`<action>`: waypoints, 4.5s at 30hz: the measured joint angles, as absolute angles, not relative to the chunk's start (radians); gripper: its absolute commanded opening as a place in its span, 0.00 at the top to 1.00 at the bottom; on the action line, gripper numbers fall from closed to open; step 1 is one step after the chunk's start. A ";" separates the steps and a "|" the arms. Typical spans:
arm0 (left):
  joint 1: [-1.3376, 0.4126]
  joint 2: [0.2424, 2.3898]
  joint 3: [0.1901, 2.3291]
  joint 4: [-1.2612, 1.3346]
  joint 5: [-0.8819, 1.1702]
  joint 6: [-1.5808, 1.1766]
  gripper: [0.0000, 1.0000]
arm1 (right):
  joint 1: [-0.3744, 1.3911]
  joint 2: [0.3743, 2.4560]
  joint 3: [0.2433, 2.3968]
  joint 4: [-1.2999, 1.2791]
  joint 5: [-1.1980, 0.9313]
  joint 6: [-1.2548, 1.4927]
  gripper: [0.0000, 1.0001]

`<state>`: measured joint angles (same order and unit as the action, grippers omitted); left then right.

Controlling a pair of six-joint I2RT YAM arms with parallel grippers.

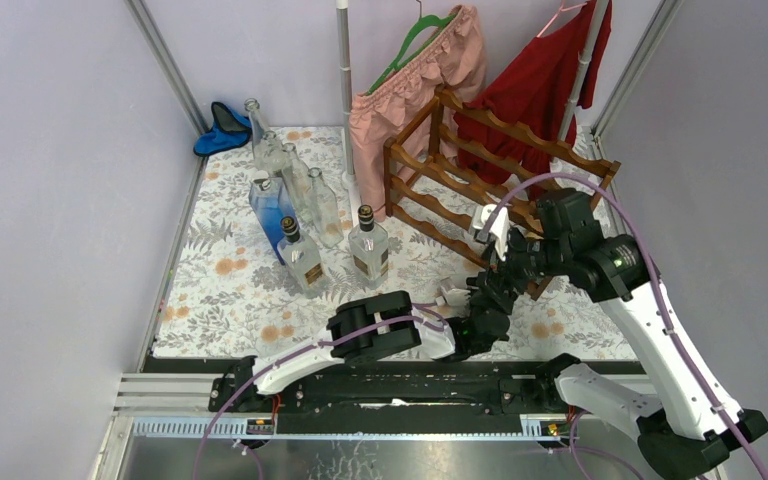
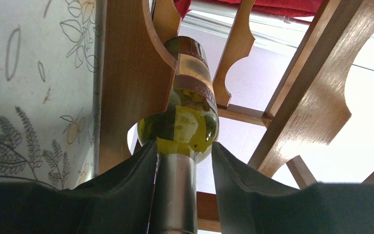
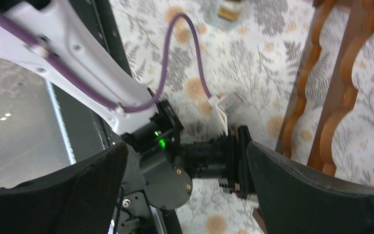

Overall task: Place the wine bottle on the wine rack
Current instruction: Place the wine bottle in the wine rack.

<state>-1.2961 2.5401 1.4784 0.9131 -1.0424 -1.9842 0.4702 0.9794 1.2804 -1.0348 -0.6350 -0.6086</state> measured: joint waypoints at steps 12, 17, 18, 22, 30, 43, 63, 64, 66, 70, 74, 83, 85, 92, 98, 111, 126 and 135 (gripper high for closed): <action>-1.287 2.541 1.480 0.874 -0.996 -1.974 0.57 | 0.469 0.887 1.143 -1.019 -0.446 -0.643 0.03; -1.279 2.542 1.478 0.883 -0.962 -1.964 0.55 | 0.469 0.865 1.087 -0.963 -0.335 -0.638 0.17; -1.278 2.542 1.478 0.886 -0.959 -1.964 0.55 | 0.469 0.862 1.072 -0.950 -0.304 -0.638 0.22; -1.277 2.542 1.474 0.894 -0.952 -1.962 0.55 | 0.469 0.857 1.031 -0.923 -0.231 -0.646 0.58; -1.276 2.542 1.473 0.899 -0.949 -1.961 0.55 | 0.469 0.864 0.924 -0.833 -0.064 -0.683 0.84; -1.276 2.542 1.472 0.899 -0.948 -1.963 0.55 | 0.472 0.901 0.687 -0.606 0.188 -0.757 0.86; -1.276 2.542 1.472 0.899 -0.948 -1.968 0.55 | 0.478 0.945 0.503 -0.323 0.359 -0.830 0.87; -1.276 2.542 1.472 0.899 -0.948 -1.968 0.55 | 0.478 0.946 0.502 -0.309 0.363 -0.831 0.87; -1.276 2.542 1.470 0.902 -0.948 -1.969 0.54 | 0.478 0.948 0.500 -0.287 0.374 -0.834 0.87; -1.276 2.542 1.464 0.916 -0.947 -1.969 0.54 | 0.478 0.963 0.492 -0.253 0.383 -0.836 0.87; -1.276 2.541 1.456 0.931 -0.945 -1.964 0.53 | 0.480 0.979 0.479 -0.227 0.402 -0.842 0.88; -1.276 2.534 1.441 0.941 -0.941 -1.961 0.53 | 0.491 0.995 0.459 -0.165 0.428 -0.849 0.88; -1.276 2.532 1.437 0.943 -0.941 -1.961 0.53 | 0.491 0.999 0.456 -0.151 0.430 -0.850 0.88; -1.276 2.523 1.417 0.952 -0.933 -1.962 0.52 | 0.493 1.013 0.450 -0.117 0.437 -0.854 0.89; -1.280 2.509 1.385 0.976 -0.921 -1.963 0.51 | 0.493 1.013 0.442 -0.114 0.450 -0.857 0.89; -1.311 2.486 1.328 1.025 -0.913 -1.971 0.47 | 0.488 1.018 0.423 -0.122 0.475 -0.860 0.90; -1.322 2.465 1.283 1.068 -0.879 -1.977 0.43 | 0.488 1.009 0.421 -0.122 0.479 -0.859 0.90; -1.342 2.439 1.221 1.122 -0.851 -1.983 0.40 | 0.488 1.005 0.417 -0.123 0.479 -0.859 0.90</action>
